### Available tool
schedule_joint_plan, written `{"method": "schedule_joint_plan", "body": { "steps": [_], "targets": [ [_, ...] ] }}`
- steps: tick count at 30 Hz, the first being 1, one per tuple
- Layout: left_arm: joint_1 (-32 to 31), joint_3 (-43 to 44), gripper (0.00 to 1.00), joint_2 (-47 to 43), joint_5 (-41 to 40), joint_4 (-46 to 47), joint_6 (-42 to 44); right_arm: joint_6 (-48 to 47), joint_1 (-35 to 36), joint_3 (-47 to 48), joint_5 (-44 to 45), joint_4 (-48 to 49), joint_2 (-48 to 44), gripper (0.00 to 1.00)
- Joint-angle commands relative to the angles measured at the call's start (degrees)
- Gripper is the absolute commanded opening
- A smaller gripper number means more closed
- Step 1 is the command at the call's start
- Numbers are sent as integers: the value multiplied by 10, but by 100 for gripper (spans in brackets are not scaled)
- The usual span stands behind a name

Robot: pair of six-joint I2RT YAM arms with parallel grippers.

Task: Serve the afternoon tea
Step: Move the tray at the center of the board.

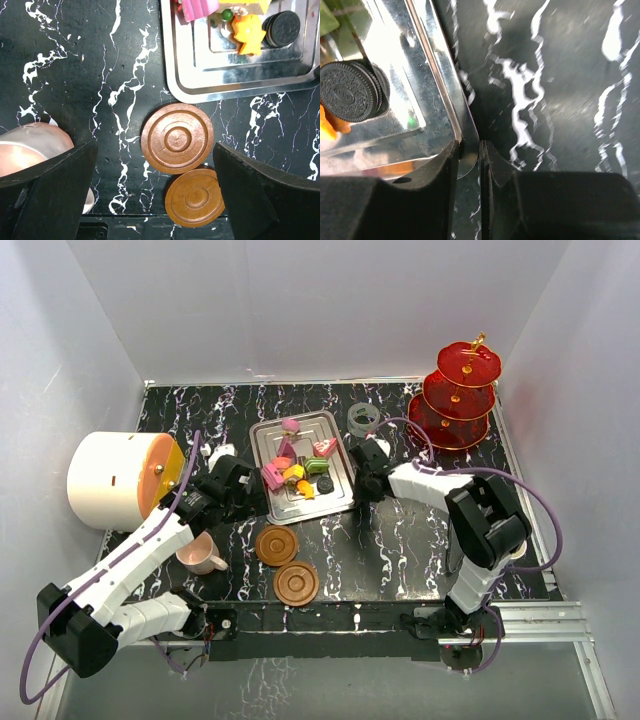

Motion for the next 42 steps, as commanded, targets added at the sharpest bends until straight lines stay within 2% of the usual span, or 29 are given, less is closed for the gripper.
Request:
{"method": "schedule_joint_plan", "body": {
  "steps": [1, 5, 9, 12, 15, 21, 27, 31, 34, 37, 39, 42],
  "targets": [
    [2, 15, 99, 2, -15, -6, 9, 65, 47, -34, -17, -17, -29, 20],
    [2, 14, 99, 9, 2, 5, 11, 81, 77, -32, -38, -1, -20, 21],
    [2, 7, 99, 6, 57, 42, 35, 76, 102, -8, -66, 12, 8, 22],
    [2, -11, 99, -12, 132, 92, 73, 73, 107, 11, -89, 20, 17, 22],
    [2, -32, 99, -28, 223, 122, 93, 68, 108, 19, -74, 7, 10, 24],
    [-11, -88, 99, -33, 390, 162, 55, 51, 99, 24, -32, -30, -34, 33],
    [-79, -114, 99, -14, 410, 143, 47, 49, 85, 8, -30, -35, -114, 43],
    [-96, -133, 99, -1, 473, 159, 47, 60, 70, -10, 4, -47, -176, 47],
    [-104, -166, 99, 36, 518, 198, 35, 67, 50, -25, 30, -54, -225, 49],
    [-131, -172, 99, 80, 509, 243, 20, 62, 34, -33, 65, -56, -275, 53],
    [-141, -181, 99, 100, 495, 292, 4, 51, 21, -30, 87, -59, -303, 61],
    [-144, -177, 99, 141, 491, 338, -8, 28, 0, -22, 111, -68, -324, 68]
  ]
}}
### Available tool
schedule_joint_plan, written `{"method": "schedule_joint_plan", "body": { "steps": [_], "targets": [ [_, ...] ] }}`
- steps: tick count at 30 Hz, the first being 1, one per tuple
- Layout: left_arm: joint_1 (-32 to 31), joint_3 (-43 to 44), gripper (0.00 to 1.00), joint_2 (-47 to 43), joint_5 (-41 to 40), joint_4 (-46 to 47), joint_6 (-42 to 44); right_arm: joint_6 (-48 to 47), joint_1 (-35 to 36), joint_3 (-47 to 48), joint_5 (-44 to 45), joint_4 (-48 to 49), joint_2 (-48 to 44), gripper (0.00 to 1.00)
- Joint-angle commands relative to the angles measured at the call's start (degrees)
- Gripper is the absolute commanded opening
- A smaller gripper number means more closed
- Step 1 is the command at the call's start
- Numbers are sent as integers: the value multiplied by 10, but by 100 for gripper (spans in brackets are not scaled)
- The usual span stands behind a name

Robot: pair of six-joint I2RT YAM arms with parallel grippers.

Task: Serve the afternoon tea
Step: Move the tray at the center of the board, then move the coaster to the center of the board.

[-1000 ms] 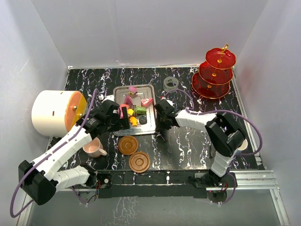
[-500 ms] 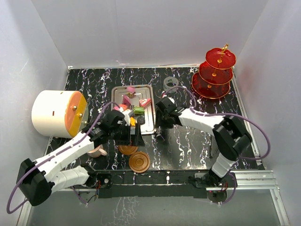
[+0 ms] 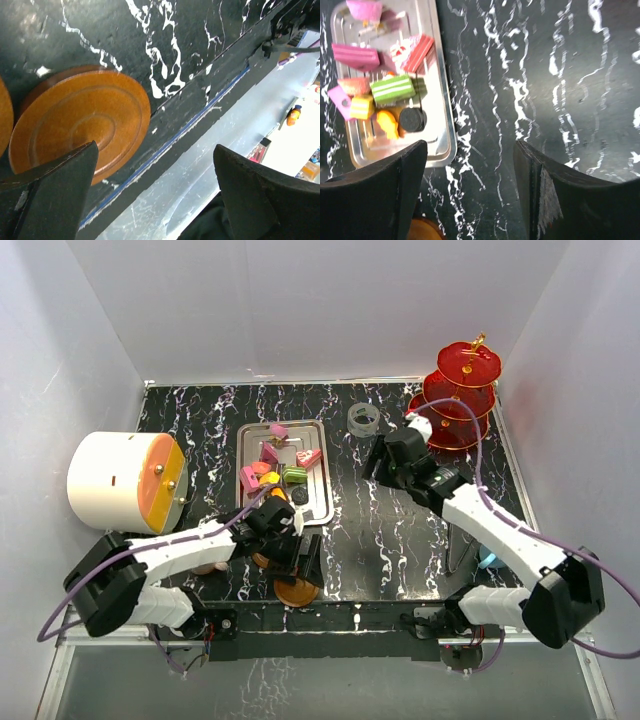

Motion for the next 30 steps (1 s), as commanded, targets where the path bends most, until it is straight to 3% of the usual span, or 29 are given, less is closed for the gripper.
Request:
{"method": "schedule_joint_plan", "body": {
  "steps": [1, 11, 19, 23, 30],
  "targets": [
    [-9, 7, 99, 39, 15, 93, -28, -31, -28, 11, 64, -4, -38, 69],
    [-6, 60, 99, 86, -315, 13, -28, -66, -90, 29, 54, -28, -32, 72],
    [-5, 61, 99, 59, -320, 11, -43, -118, -141, 87, 58, -27, -16, 77],
    [-4, 60, 99, -15, -329, 1, -35, -155, -164, 162, 75, -37, 24, 77],
    [-4, 124, 99, -59, -345, -62, 29, -193, -199, 320, 116, -60, 105, 76]
  ]
}}
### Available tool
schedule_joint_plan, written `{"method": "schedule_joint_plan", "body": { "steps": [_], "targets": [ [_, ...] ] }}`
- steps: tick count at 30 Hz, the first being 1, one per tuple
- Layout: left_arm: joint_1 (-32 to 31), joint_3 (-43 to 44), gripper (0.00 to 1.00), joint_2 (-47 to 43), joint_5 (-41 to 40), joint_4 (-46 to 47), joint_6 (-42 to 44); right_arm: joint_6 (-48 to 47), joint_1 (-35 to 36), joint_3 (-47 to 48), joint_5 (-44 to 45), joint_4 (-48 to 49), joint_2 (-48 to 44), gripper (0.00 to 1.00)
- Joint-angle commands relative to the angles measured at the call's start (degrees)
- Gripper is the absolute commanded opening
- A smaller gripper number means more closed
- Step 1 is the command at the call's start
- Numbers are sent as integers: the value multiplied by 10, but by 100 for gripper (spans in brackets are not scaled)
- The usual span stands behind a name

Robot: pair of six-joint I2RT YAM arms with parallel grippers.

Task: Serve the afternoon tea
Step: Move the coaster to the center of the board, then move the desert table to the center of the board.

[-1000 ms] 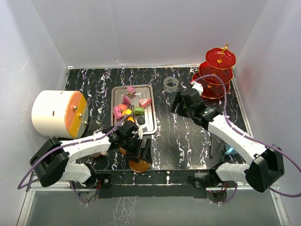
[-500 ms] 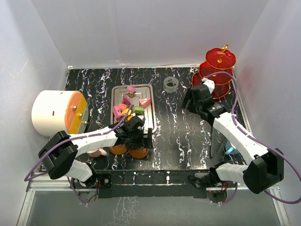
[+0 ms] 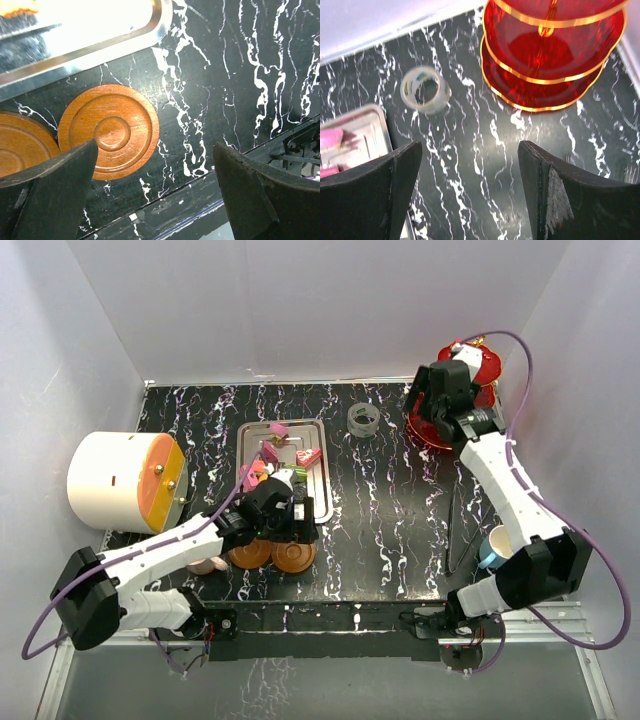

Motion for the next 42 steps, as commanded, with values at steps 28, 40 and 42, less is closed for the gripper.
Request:
{"method": "schedule_joint_plan", "body": {
  "steps": [28, 40, 42],
  "targets": [
    [142, 96, 99, -179, -174, -95, 308, -112, -166, 531, 3, -89, 327, 75],
    [142, 29, 99, -194, -240, -23, 323, -113, -172, 542, -2, -37, 366, 60],
    [142, 27, 99, -195, -246, -20, 313, -117, -173, 549, 4, -33, 373, 50]
  ]
}}
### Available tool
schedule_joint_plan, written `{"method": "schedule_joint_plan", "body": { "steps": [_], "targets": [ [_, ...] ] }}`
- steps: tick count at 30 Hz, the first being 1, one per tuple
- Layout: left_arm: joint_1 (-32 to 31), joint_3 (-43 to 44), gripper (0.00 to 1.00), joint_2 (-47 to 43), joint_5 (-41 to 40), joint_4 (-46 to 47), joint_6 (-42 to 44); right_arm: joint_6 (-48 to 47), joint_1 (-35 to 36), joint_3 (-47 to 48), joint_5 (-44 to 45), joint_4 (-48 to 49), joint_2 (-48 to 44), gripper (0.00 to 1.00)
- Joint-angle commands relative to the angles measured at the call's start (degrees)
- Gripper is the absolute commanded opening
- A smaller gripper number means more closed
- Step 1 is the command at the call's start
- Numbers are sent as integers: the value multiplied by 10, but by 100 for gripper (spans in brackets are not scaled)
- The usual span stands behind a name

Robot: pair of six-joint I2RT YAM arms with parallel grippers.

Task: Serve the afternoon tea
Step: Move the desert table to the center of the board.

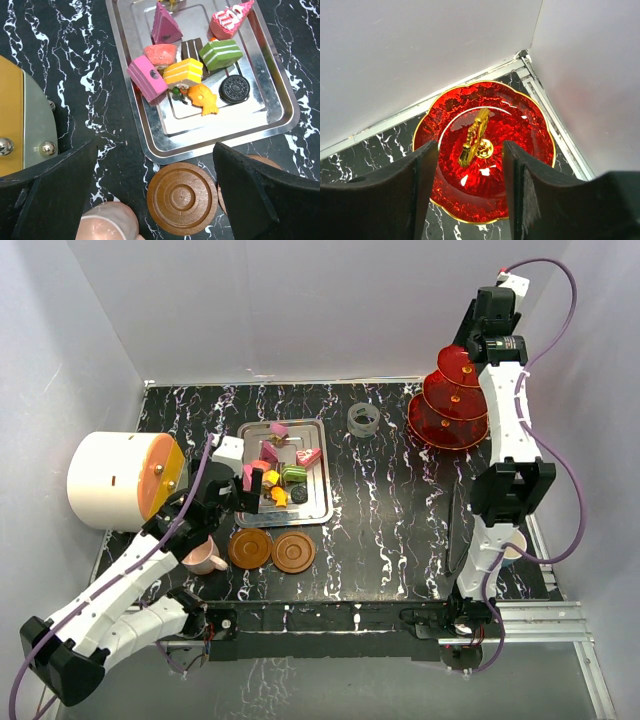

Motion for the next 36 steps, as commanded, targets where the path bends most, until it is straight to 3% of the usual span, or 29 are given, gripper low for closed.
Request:
{"method": "schedule_joint_plan", "body": {
  "steps": [1, 18, 25, 32, 36],
  "targets": [
    [0, -10, 99, -7, -40, 32, -12, -7, -3, 40, 13, 43, 23, 46],
    [0, -84, 99, -53, -75, 51, -43, -7, -3, -84, -32, 37, -97, 1],
    [0, -70, 99, -21, -87, 33, -48, 22, -2, -187, -110, 18, -204, 0],
    [0, -75, 99, -17, -96, 33, -34, 38, 8, -303, -243, 12, -284, 0],
    [0, -77, 99, -14, -97, 36, -34, 47, 31, -338, -261, 8, -314, 0]
  ]
}}
